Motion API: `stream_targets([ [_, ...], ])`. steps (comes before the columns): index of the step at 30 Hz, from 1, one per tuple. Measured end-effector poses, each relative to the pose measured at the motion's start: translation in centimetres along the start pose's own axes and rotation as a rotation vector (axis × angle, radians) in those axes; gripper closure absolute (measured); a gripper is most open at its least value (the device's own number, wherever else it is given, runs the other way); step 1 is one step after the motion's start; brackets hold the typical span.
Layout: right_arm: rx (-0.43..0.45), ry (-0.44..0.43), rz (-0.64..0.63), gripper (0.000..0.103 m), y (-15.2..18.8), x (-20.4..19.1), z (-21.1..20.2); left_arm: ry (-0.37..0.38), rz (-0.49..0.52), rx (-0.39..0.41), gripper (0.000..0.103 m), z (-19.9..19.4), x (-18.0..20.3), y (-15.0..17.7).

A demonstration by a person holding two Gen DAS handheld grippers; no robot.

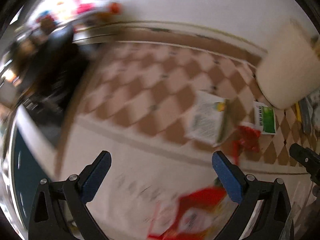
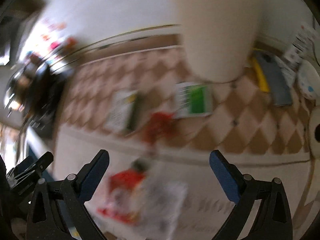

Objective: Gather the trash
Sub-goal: 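Grasp the green-white medicine box with the left tool while the right grasps the red wrapper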

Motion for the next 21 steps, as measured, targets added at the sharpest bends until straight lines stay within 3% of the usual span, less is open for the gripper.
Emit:
stream_targets([
  [6,-0.016,0.016,0.097,0.012,-4.0,5.4,3.7,0.035,0.148,-0.130,0.002,7.6,6.9,-2.9],
  [7,-0.020,0.009,0.098,0.014,-4.1,5.5,4.0,0.031,0.162,-0.144,0.008,8.5,7.4,-3.0],
  [8,-0.028,-0.001,0.097,0.019,-4.1,5.3,4.6,0.023,0.174,-0.160,0.024,9.3,7.7,-3.0],
  [9,-0.035,-0.003,0.094,0.024,-3.9,5.0,5.0,0.030,0.173,-0.170,0.024,9.8,7.8,-3.0],
  [10,-0.043,-0.010,0.090,0.026,-3.9,4.7,5.5,0.053,0.147,-0.152,0.037,9.6,7.6,-3.4],
  [17,-0.096,-0.051,0.072,0.037,-3.1,2.6,9.4,-0.017,-0.006,-0.145,0.037,9.1,1.8,-2.0],
  [21,-0.126,-0.049,0.042,0.048,-2.6,1.2,11.3,-0.006,-0.091,-0.164,0.037,9.2,-0.1,-0.2],
])
Point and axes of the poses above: each gripper's, at about its wrist camera, not at the fingertips, and z roughly the way its jaws point, x to its right, y to its underside, the point moved 8 cm from there along z, roughly the way its jaws point, and after that the axes turned 6 degrees about -y, right-handed, at the moved point
